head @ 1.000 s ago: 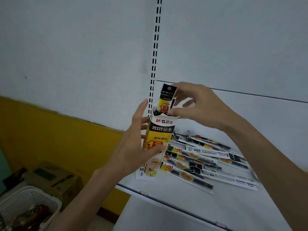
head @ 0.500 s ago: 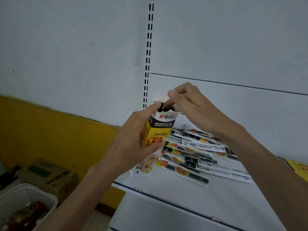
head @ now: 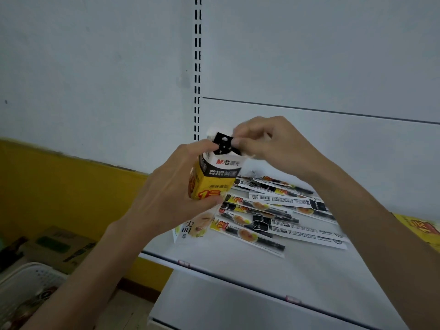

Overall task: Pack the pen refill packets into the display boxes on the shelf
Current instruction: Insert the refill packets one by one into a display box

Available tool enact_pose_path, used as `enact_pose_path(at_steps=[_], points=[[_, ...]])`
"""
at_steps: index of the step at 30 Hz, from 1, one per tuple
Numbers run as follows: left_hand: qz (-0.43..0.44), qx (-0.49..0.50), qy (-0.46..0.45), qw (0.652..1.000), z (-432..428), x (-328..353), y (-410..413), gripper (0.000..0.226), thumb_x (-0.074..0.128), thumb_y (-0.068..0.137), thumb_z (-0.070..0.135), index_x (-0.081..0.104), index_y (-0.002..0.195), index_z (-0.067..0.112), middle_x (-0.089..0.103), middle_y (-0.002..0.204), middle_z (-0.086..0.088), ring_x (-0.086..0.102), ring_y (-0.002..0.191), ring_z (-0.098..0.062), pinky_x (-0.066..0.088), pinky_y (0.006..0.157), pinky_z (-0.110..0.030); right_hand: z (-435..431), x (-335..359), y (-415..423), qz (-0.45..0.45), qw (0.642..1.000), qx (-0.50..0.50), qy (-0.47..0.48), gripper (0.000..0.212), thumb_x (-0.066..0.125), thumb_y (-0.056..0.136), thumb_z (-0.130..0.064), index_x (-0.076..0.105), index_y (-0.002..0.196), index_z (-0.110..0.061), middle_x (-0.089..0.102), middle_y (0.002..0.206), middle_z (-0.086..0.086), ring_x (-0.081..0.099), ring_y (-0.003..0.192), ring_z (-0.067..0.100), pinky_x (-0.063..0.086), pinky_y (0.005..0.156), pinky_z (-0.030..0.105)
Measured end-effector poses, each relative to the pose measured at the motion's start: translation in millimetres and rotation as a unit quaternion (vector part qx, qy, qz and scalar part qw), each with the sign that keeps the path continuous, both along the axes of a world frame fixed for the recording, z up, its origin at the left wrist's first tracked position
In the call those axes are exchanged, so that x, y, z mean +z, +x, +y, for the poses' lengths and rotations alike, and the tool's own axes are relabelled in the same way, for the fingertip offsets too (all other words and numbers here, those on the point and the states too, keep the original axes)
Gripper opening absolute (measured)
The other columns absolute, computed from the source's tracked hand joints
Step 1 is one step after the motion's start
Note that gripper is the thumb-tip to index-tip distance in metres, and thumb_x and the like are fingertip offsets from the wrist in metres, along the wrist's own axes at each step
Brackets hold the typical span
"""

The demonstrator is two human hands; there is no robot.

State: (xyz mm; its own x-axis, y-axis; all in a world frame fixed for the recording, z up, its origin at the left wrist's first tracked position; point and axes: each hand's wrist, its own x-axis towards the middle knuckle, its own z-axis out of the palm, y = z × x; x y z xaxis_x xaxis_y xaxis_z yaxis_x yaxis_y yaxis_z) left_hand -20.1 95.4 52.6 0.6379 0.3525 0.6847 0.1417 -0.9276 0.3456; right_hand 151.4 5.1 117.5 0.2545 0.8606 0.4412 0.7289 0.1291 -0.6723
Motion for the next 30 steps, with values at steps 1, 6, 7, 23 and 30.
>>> enact_pose_path(at_steps=[1, 6, 7, 23, 30], points=[[-0.002, 0.004, -0.008, 1.000, 0.8, 0.6, -0.6, 0.082, 0.076, 0.060, 0.052, 0.024, 0.122, 0.045, 0.036, 0.111, 0.030, 0.051, 0.095, -0.004, 0.052, 0.074, -0.026, -1.0, -1.4, 5.5, 0.017, 0.999, -0.011, 0.036, 0.006, 0.064, 0.085, -0.027, 0.069, 0.089, -0.027, 0.068, 0.099, -0.008, 0.062, 0.092, 0.015, 0.048, 0.085, 0.032], [0.006, 0.038, -0.033, 0.999, 5.3, 3.5, -7.3, 0.084, 0.081, 0.062, 0.030, 0.023, 0.119, 0.047, 0.047, 0.097, 0.027, 0.051, 0.091, -0.001, 0.045, 0.076, -0.025, -15.4, -43.4, 49.6, -0.041, 0.986, -0.046, -0.156, 0.008, 0.065, 0.084, -0.022, 0.064, 0.089, -0.028, 0.068, 0.095, -0.008, 0.063, 0.092, 0.010, 0.047, 0.082, 0.025], [0.005, 0.036, -0.044, 0.998, 5.8, 4.3, -7.4, 0.083, 0.082, 0.062, 0.027, 0.023, 0.116, 0.049, 0.048, 0.094, 0.028, 0.052, 0.087, 0.001, 0.044, 0.073, -0.021, -15.2, -59.5, 56.9, -0.074, 0.971, -0.057, -0.220, 0.006, 0.067, 0.083, -0.024, 0.065, 0.088, -0.026, 0.068, 0.096, -0.007, 0.064, 0.092, 0.010, 0.046, 0.081, 0.023], [-0.050, 0.170, -0.020, 0.984, -6.6, 12.8, 2.5, 0.083, 0.058, 0.060, 0.070, 0.043, 0.122, 0.018, 0.051, 0.115, -0.002, 0.052, 0.089, -0.013, 0.054, 0.069, -0.039, -5.0, -87.5, 70.5, -0.127, 0.947, -0.094, -0.280, 0.016, 0.052, 0.087, -0.012, 0.055, 0.073, -0.006, 0.048, 0.058, -0.001, 0.038, 0.048, 0.012, 0.027, 0.046, 0.023], [-0.050, 0.148, -0.022, 0.987, -16.1, 17.0, 4.9, 0.054, 0.069, 0.066, 0.041, 0.047, 0.110, 0.018, 0.054, 0.099, 0.003, 0.054, 0.080, -0.012, 0.047, 0.061, -0.022, -16.4, -53.8, 64.5, 0.028, 0.987, -0.110, -0.116, 0.020, 0.044, 0.096, -0.027, 0.057, 0.085, -0.017, 0.061, 0.071, -0.003, 0.052, 0.061, 0.017, 0.045, 0.065, 0.036]])
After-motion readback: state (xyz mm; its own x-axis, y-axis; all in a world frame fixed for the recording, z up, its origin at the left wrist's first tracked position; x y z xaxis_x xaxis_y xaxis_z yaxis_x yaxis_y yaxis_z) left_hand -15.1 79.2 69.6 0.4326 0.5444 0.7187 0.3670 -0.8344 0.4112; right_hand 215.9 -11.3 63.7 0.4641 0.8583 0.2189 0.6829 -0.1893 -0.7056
